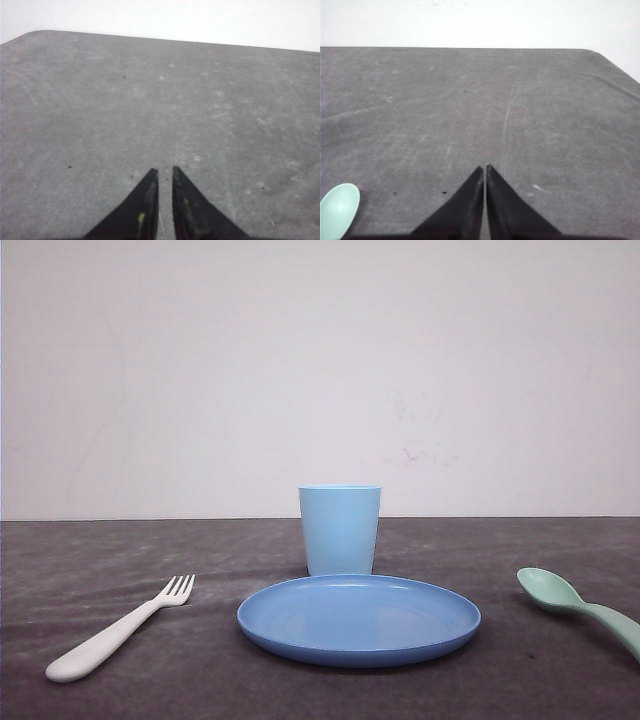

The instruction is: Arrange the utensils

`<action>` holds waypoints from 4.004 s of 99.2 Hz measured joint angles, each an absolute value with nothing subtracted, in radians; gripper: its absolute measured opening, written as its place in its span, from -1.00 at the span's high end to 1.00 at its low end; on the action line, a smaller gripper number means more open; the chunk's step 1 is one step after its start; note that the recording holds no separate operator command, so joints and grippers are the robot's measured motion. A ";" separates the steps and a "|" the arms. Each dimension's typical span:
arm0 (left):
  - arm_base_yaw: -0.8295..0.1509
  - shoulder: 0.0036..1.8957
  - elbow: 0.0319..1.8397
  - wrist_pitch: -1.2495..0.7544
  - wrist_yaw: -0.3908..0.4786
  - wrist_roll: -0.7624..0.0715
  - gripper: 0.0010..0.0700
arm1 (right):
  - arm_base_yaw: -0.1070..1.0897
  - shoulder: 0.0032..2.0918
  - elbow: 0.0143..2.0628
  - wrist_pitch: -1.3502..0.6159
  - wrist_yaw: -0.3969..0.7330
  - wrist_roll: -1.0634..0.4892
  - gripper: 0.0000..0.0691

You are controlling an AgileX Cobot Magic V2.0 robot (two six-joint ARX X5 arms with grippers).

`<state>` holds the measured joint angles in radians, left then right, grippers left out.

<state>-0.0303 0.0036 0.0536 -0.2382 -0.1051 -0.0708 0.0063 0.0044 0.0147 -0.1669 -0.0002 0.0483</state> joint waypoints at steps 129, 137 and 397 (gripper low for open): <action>-0.030 0.004 0.054 -0.238 -0.105 -0.071 0.95 | 0.006 0.004 0.015 -0.167 -0.001 0.049 0.98; -0.030 0.004 0.053 -0.237 -0.105 -0.071 0.95 | 0.006 0.004 0.015 -0.167 -0.001 0.049 0.98; -0.400 0.914 0.787 -0.664 0.068 -0.288 -0.10 | 0.057 0.643 0.821 -0.591 -0.105 0.099 -0.57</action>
<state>-0.3996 0.9142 0.7868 -0.6640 0.0677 -0.2878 0.0570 0.6430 0.8211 -0.5915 -0.1055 0.0994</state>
